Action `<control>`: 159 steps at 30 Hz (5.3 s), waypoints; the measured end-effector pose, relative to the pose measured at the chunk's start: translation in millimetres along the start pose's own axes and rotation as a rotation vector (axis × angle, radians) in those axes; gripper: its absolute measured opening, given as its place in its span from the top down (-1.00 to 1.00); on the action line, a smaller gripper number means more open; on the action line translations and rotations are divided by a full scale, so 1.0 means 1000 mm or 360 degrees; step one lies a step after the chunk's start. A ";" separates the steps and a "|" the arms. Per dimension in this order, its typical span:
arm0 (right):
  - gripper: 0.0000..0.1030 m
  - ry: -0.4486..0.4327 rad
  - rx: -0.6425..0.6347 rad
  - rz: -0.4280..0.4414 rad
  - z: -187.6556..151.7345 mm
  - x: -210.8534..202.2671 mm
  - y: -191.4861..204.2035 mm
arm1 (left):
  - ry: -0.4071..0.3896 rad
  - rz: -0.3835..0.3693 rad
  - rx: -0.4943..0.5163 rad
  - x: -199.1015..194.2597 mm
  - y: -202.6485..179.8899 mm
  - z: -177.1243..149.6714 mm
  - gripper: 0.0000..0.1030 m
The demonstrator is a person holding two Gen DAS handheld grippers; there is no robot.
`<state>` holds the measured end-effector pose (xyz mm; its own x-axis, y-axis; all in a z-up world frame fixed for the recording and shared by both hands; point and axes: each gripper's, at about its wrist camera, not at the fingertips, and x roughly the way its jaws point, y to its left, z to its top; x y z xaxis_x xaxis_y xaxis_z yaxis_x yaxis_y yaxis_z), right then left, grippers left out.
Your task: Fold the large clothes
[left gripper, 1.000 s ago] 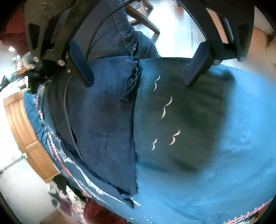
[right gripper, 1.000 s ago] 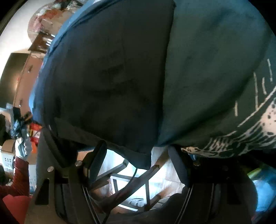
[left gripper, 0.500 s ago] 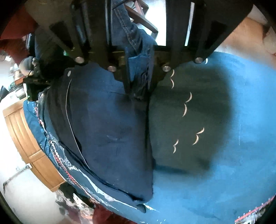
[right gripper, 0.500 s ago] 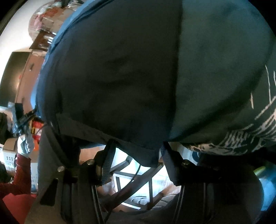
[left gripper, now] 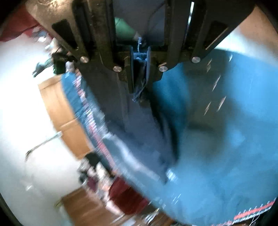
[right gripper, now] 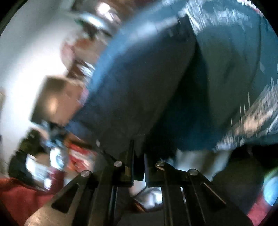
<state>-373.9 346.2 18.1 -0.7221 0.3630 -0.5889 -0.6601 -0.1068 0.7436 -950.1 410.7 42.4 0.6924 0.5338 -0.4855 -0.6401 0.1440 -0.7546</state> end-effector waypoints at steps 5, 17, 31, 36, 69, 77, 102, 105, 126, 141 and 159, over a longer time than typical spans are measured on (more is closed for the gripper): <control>0.79 -0.0207 -0.0054 0.0101 0.081 -0.026 0.016 | -0.0150 -0.0183 -0.0040 0.015 -0.020 0.078 0.79; 0.74 -0.0204 -0.0096 -0.0036 0.353 0.077 -0.059 | -0.0013 0.0157 -0.0045 0.198 0.024 0.249 0.61; -0.09 -0.0192 -0.0047 -0.0280 0.399 0.151 -0.166 | 0.0021 0.0350 -0.0231 0.252 0.116 0.247 -0.01; -0.09 -0.0559 -0.0052 -0.0427 0.396 0.112 -0.154 | -0.0221 0.0507 -0.0138 0.207 0.105 0.264 -0.37; 0.18 -0.0017 -0.0478 -0.0384 0.243 0.182 -0.089 | 0.0155 0.0288 -0.0129 0.203 0.101 0.151 0.97; -0.12 -0.0395 -0.0343 -0.0828 0.234 0.093 -0.094 | -0.0193 0.0776 -0.0050 0.118 0.078 0.129 -0.27; -0.70 -0.0237 -0.0233 -0.1376 0.135 0.119 -0.101 | -0.0005 0.1538 0.0319 0.220 0.042 0.074 -1.00; -1.00 -0.0211 -0.0326 -0.1436 0.128 0.129 -0.101 | -0.0030 0.1523 0.0328 0.220 0.045 0.073 -1.00; -1.00 -0.0431 -0.0287 -0.1301 0.137 0.127 -0.121 | -0.0124 0.1530 0.0356 0.217 0.049 0.069 -1.00; -1.00 -0.0445 -0.0286 -0.1280 0.139 0.128 -0.124 | -0.0136 0.1557 0.0364 0.222 0.048 0.071 -1.00; -1.00 -0.0447 -0.0292 -0.1280 0.136 0.125 -0.121 | -0.0121 0.1487 0.0351 0.215 0.048 0.071 -1.00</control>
<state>-356.8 530.2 -102.5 0.0395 0.6045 -0.7956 -0.9882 0.1415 0.0584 -855.5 591.5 -67.0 -0.1469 0.5637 -0.8128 -0.9757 -0.2174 0.0257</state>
